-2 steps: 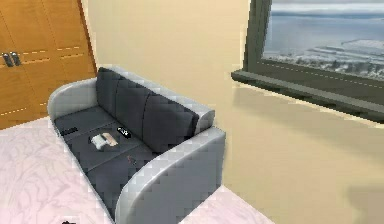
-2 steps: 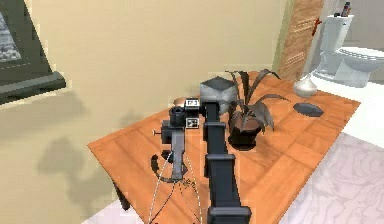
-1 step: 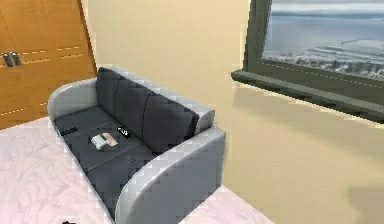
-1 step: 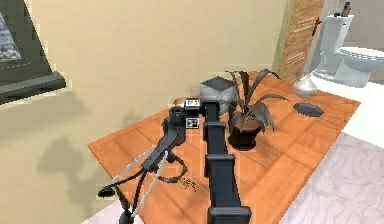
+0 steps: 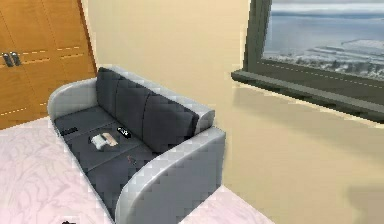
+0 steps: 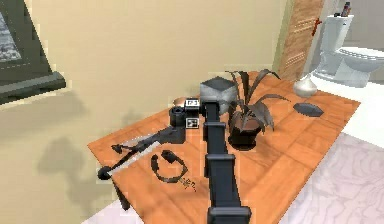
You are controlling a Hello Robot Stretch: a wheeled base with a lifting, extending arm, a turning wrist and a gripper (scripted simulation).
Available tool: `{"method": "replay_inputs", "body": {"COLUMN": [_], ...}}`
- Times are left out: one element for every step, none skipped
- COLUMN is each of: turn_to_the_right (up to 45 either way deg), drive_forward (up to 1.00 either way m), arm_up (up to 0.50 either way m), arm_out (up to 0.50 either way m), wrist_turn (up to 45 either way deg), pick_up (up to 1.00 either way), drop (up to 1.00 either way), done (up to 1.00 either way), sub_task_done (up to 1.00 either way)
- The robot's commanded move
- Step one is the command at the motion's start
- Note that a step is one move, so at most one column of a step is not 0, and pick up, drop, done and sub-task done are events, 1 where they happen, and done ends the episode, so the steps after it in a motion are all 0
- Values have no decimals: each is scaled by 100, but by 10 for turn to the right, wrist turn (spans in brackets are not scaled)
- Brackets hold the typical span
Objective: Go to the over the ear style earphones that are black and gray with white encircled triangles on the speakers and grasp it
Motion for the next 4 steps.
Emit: {"method": "replay_inputs", "body": {"turn_to_the_right": [0,0,0,0], "drive_forward": [0,0,0,0], "arm_up": [0,0,-30,0], "arm_out": [0,0,0,0], "wrist_turn": [450,240,0,0], "pick_up": [0,0,0,100], "drop": [0,0,0,0], "done": [0,0,0,0], "sub_task_done": [0,0,0,0]}}
